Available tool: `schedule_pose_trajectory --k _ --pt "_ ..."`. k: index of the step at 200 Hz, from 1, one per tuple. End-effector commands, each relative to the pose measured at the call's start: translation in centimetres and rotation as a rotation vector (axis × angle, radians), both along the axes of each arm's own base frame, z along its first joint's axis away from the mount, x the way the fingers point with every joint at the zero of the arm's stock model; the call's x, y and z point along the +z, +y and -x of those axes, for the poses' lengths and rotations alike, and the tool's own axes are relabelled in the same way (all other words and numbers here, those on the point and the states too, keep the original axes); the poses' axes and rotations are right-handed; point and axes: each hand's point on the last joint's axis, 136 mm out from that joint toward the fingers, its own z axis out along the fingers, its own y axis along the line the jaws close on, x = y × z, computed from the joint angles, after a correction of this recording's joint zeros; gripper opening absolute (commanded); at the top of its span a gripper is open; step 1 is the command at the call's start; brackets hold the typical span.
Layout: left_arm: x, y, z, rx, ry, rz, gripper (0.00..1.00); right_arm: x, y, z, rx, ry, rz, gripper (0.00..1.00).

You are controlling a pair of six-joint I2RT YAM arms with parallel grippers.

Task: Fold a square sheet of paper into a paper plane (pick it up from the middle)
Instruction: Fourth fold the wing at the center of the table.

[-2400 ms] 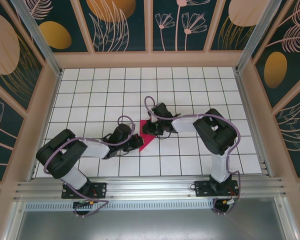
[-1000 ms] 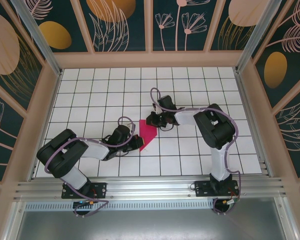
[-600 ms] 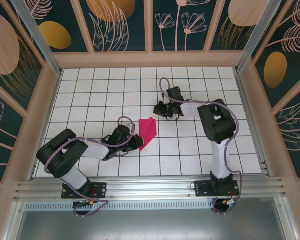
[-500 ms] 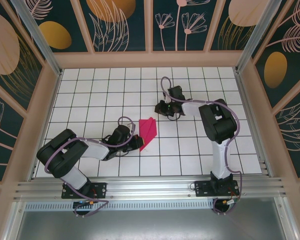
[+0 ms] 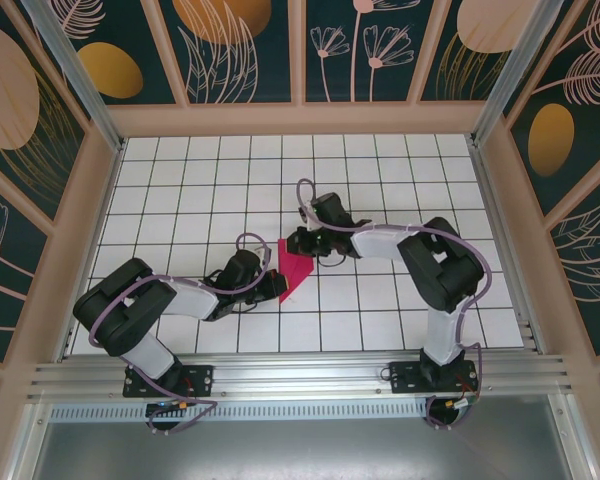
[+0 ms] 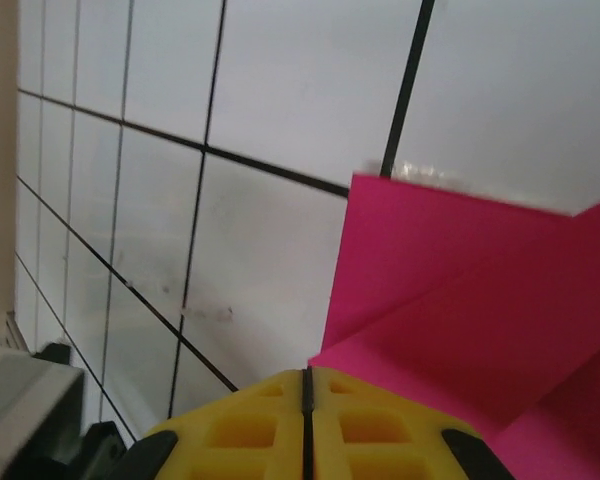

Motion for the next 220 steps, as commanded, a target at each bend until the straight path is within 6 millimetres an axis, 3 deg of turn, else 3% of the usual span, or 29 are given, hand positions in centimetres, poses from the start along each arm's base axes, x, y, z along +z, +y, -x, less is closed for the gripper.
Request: schedule_pose_trajectory --k 1,27,49,99,117,168,220 --pt "-6.0 4.6 3.9 0.009 0.182 -0.241 0.00 -2.9 -0.7 0.1 -0.038 0.046 0.043 0.10" --pt "-5.4 4.4 3.7 0.008 0.170 -0.228 0.00 -5.7 -1.9 0.3 -0.060 0.078 0.141 0.09" --pt "-2.6 2.5 2.6 -0.016 0.109 -0.129 0.00 -7.1 -2.5 0.9 -0.060 0.096 0.183 0.06" --pt "3.9 0.3 -0.5 -0.019 -0.034 -0.062 0.03 -7.6 -2.8 1.3 -0.056 0.097 0.187 0.05" --pt "5.4 -0.5 -1.6 -0.024 -0.074 -0.050 0.04 -7.5 -2.7 1.3 -0.055 0.094 0.182 0.05" --pt "3.5 -1.9 -3.6 -0.022 -0.034 -0.074 0.00 -7.8 -2.8 1.4 -0.064 0.101 0.185 0.05" --pt "1.9 -2.6 -3.8 -0.024 -0.005 -0.046 0.00 -7.8 -2.8 1.4 -0.070 0.105 0.179 0.05"
